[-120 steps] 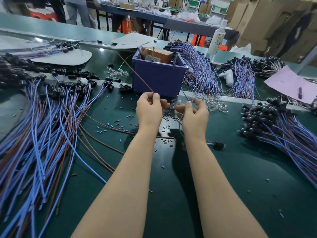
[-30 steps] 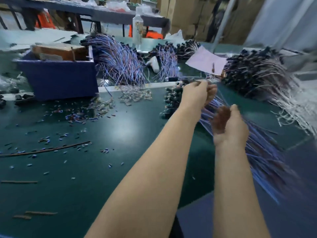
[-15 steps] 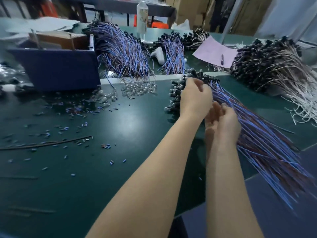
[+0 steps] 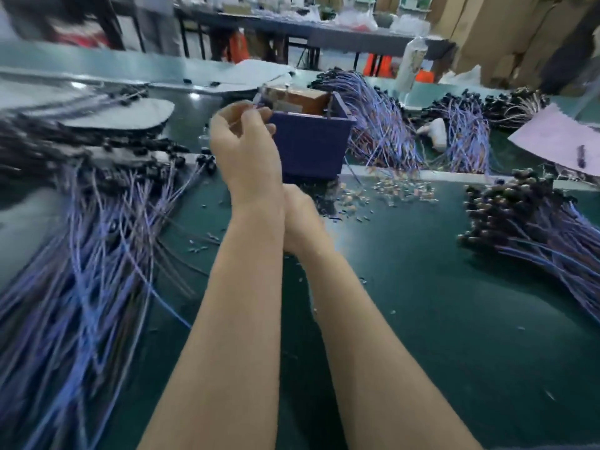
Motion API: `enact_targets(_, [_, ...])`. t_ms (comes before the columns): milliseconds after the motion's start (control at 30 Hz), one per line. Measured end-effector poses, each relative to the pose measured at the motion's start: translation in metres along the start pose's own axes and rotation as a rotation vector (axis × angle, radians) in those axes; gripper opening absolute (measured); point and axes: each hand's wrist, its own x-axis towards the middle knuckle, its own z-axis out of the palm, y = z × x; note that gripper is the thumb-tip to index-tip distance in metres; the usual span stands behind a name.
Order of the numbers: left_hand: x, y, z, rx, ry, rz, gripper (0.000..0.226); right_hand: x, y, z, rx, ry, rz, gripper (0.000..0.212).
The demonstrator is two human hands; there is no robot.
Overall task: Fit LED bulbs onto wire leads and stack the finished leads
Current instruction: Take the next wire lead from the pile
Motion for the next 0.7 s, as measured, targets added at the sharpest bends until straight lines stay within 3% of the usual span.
enact_targets(67, [0.013,0.007,-0.014,-0.033,0.047,0.002,0.015,0.005,-0.003,0.033,0.065,-0.078,0.091,0.02])
enact_targets(233, [0.025,0.006,-0.034,-0.121,0.078,-0.1,0.015,0.012,-0.006,0.077,0.16,-0.081,0.171,0.009])
enact_targets(333, [0.025,0.003,-0.034,-0.098,0.09,-0.074,0.018,0.012,-0.006,0.076,0.101,-0.035,0.079,0.009])
enact_targets(400, [0.023,0.0,-0.033,-0.017,0.106,0.013,0.016,0.012,-0.005,0.06,0.025,-0.043,-0.032,0.02])
enact_targets(533, [0.026,-0.012,-0.03,0.454,0.085,0.241,0.017,0.019,0.003,0.002,-0.074,0.139,-0.072,0.005])
enact_targets(633, [0.031,-0.03,-0.027,1.013,-0.144,0.12,0.032,0.015,0.022,-0.045,-0.015,0.28,-0.007,0.006])
enact_targets(700, [0.027,-0.041,-0.024,1.163,-0.291,-0.014,0.037,0.007,0.037,-0.07,-0.036,0.36,0.045,0.012])
